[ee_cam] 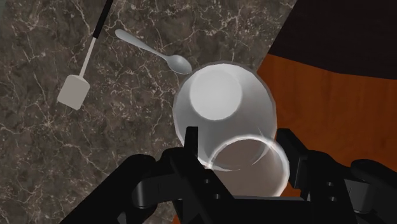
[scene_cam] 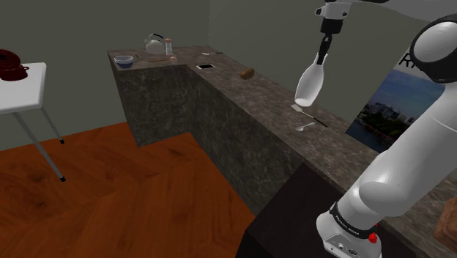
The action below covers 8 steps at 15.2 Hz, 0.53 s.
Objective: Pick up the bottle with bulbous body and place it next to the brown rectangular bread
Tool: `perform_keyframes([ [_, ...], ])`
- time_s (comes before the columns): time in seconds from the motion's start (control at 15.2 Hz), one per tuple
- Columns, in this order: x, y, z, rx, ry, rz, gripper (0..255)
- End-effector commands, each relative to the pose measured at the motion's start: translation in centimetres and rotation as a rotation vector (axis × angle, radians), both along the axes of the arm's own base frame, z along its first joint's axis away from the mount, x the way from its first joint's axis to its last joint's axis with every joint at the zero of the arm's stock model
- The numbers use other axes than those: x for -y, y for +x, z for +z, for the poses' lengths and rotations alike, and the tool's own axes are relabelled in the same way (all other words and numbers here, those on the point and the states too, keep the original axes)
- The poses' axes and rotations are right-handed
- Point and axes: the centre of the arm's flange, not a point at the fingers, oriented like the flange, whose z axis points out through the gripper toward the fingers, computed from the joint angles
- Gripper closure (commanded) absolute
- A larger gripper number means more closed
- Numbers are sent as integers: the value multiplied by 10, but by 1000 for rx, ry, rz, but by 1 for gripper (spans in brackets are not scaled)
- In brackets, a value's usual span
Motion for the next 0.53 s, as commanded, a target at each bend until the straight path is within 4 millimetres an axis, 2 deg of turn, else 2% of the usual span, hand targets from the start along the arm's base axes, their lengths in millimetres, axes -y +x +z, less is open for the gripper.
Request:
perform_keyframes([
  [0.0, 0, 0, 12, 0, 0, 0, 255],
  [0.46, 0, 0, 49, 0, 0, 0, 255],
])
